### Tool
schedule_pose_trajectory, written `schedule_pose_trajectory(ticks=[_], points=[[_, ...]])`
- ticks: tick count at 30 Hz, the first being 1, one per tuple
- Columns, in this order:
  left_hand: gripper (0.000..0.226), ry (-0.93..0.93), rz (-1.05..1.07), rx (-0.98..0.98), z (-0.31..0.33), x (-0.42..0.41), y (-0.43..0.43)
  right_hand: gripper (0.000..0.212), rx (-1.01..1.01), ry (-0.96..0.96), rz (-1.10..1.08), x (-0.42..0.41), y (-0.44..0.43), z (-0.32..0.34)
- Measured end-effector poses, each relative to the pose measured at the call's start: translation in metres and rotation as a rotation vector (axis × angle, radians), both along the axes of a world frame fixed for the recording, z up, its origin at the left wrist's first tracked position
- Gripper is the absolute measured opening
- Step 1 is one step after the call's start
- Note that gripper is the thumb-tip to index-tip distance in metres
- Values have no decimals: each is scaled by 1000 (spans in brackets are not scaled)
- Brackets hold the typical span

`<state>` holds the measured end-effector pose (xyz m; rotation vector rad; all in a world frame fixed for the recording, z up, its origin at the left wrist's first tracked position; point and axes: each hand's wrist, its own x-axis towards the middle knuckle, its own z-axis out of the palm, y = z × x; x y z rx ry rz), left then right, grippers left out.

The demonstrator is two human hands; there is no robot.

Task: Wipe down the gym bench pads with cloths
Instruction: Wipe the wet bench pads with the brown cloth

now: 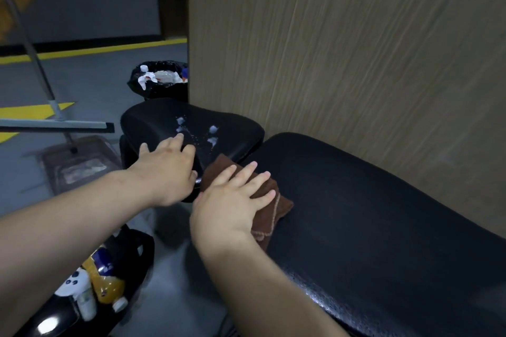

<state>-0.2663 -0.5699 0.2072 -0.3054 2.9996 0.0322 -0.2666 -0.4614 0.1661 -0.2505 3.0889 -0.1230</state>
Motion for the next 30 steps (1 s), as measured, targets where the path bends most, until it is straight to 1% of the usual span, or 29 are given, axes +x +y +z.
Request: schedule_pose_trajectory(ticks=[2,4,10,16,21,25,30], points=[[57,1,19,15,0,0,-1,77,-9,-101,-33,-16,-3,11],[59,-10,32,37,-1,1,-3,81,-27,-163,-64,-34,2,19],[62,-27,60,92,-7,2,-11,79,-44,-188,-68,-89,39,31],[62,-45,16,38,-12,-3,-15,77,-12,-163,-31,-132,63,32],[59,-63,-18,-1,-13,-7,-16,74,19,-103,72,-156,76,27],[59,-82,-33,-23,-14,-8,-15,72,-2,-74,132,-162,82,26],[60,-121,-25,-8,-12,-10,-13,72,-3,-70,139,-155,84,24]])
